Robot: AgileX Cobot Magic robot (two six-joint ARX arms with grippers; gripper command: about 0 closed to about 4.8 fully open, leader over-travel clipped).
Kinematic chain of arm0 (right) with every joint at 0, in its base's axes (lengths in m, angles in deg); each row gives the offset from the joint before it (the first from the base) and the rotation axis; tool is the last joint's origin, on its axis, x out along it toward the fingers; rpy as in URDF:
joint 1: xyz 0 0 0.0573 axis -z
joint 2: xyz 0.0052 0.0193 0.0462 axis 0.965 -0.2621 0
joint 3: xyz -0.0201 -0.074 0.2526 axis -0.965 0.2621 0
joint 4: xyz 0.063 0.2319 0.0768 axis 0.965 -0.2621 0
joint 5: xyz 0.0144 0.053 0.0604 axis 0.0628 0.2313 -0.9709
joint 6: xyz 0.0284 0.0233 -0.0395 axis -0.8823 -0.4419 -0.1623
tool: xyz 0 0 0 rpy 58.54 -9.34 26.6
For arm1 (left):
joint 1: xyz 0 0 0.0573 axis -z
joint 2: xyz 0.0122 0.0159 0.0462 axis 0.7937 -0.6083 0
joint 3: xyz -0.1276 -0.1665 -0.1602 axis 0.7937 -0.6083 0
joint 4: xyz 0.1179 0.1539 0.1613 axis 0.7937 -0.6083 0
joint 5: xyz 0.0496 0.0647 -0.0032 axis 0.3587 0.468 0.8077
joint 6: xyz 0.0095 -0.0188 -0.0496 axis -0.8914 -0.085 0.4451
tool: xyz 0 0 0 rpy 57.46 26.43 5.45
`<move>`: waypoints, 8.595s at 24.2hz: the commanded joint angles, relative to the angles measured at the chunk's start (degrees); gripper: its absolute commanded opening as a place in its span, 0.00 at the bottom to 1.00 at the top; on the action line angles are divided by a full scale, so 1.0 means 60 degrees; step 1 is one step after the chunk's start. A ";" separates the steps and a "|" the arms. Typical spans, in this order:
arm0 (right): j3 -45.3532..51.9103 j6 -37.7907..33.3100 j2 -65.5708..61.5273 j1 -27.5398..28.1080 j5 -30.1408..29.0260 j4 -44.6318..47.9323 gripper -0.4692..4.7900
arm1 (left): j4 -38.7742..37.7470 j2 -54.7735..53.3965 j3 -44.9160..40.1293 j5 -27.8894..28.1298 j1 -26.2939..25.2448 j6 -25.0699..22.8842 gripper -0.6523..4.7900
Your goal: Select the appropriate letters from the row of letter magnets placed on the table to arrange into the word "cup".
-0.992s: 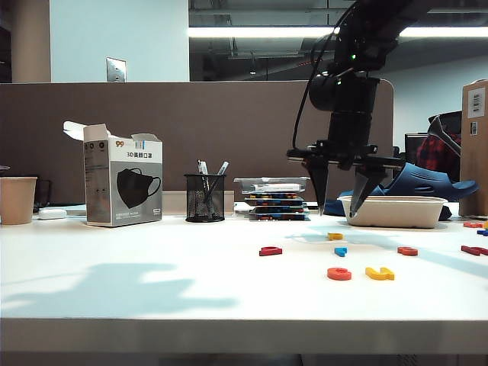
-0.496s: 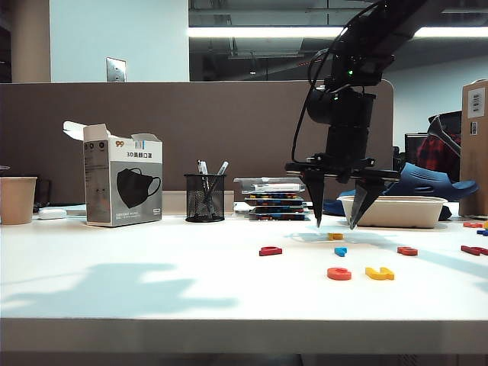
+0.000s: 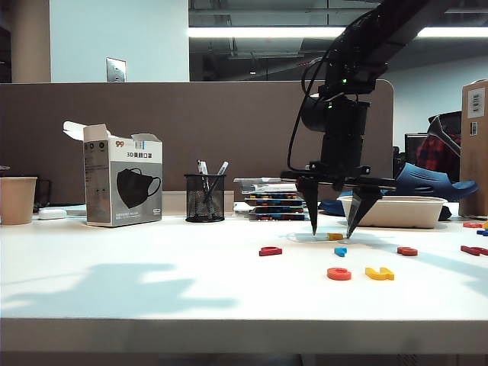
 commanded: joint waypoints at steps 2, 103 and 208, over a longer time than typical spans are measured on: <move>-0.0022 -0.0178 -0.0015 -0.0098 0.0025 -0.0011 0.61 | 0.0022 0.0025 0.0029 0.0040 0.0004 0.0018 0.11; -0.0095 0.0951 0.3133 0.0237 0.0408 -0.2073 0.29 | 0.0022 0.0025 0.0029 0.0040 0.0004 0.0018 0.11; 0.8819 0.0769 0.7377 0.0033 -0.0780 0.2568 0.49 | 0.0022 0.0025 0.0029 0.0036 0.0004 0.0018 0.11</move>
